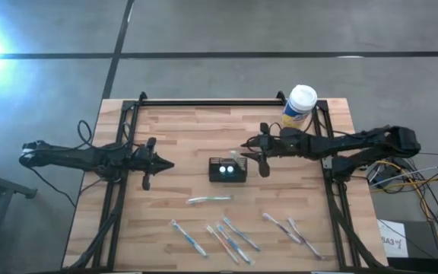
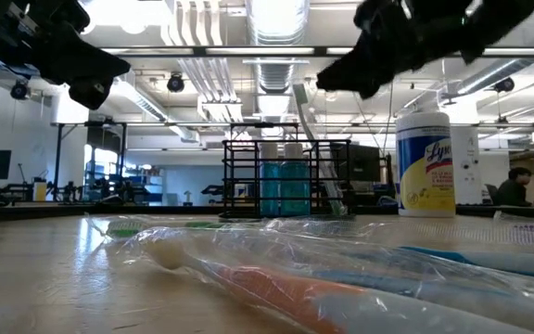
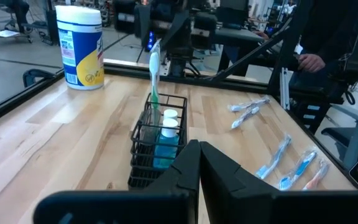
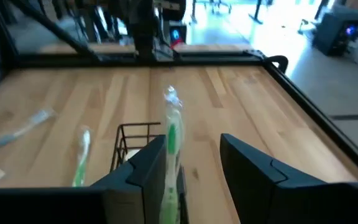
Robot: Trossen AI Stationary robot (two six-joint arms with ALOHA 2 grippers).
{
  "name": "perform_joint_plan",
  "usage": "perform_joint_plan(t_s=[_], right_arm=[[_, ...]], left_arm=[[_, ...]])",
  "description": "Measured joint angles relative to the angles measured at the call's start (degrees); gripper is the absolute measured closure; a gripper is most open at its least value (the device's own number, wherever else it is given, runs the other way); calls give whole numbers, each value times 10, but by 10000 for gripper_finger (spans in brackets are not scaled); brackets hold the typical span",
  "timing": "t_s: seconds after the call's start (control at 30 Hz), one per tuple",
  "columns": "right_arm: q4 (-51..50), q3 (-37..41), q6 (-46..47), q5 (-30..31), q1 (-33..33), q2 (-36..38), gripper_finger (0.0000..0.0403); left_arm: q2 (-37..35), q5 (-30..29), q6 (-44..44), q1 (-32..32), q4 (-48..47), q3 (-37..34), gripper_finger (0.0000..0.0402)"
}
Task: Pick & Place toothbrushing station
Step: Put the green toothbrush into the black organizer
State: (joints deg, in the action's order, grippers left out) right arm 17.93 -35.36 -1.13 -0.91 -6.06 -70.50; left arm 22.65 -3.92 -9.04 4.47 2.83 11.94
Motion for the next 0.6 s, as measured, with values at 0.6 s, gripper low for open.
perform_joint_plan(t_s=[0.6], right_arm=[[-156,-139,-12,14,117,8,276]], left_arm=[[0,3,-16,0,0,0,390]])
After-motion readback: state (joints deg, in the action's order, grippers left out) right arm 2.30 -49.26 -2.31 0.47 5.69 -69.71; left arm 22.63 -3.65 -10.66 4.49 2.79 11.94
